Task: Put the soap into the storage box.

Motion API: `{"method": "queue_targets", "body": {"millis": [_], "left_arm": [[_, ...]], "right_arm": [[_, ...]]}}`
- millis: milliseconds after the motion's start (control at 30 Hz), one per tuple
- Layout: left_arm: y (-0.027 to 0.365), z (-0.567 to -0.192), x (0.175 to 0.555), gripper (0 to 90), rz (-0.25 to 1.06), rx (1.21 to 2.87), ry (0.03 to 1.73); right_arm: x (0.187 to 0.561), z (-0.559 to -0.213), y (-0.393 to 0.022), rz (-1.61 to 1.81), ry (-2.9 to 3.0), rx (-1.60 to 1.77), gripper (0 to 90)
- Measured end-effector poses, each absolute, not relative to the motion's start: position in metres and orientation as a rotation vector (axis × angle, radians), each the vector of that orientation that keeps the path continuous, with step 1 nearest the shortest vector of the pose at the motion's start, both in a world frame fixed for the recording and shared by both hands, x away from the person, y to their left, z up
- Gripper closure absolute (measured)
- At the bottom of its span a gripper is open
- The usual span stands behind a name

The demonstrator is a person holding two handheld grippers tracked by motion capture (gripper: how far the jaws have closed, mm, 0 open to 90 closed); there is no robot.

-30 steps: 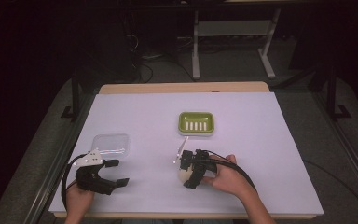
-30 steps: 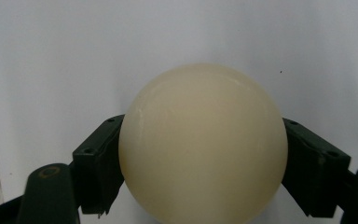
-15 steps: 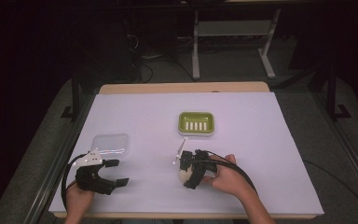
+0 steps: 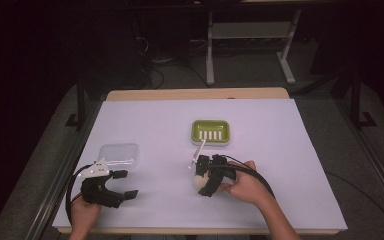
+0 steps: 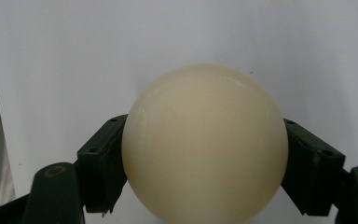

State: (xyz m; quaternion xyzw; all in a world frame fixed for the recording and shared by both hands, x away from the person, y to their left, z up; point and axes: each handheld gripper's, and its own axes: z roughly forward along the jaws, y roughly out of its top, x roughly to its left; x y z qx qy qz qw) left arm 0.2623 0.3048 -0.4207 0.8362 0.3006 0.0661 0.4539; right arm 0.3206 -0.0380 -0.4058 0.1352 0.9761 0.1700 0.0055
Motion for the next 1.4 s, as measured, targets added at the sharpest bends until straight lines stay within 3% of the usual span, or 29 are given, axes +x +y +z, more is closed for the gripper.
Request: {"method": "queue_targets", "body": {"millis": [1400], "left_arm": [[0.310, -0.422, 0.263, 13.2, 0.147, 2.031, 0.775]], "right_arm": [[0.384, -0.353, -0.059, 0.605, 3.032, 0.518, 24.3]]}}
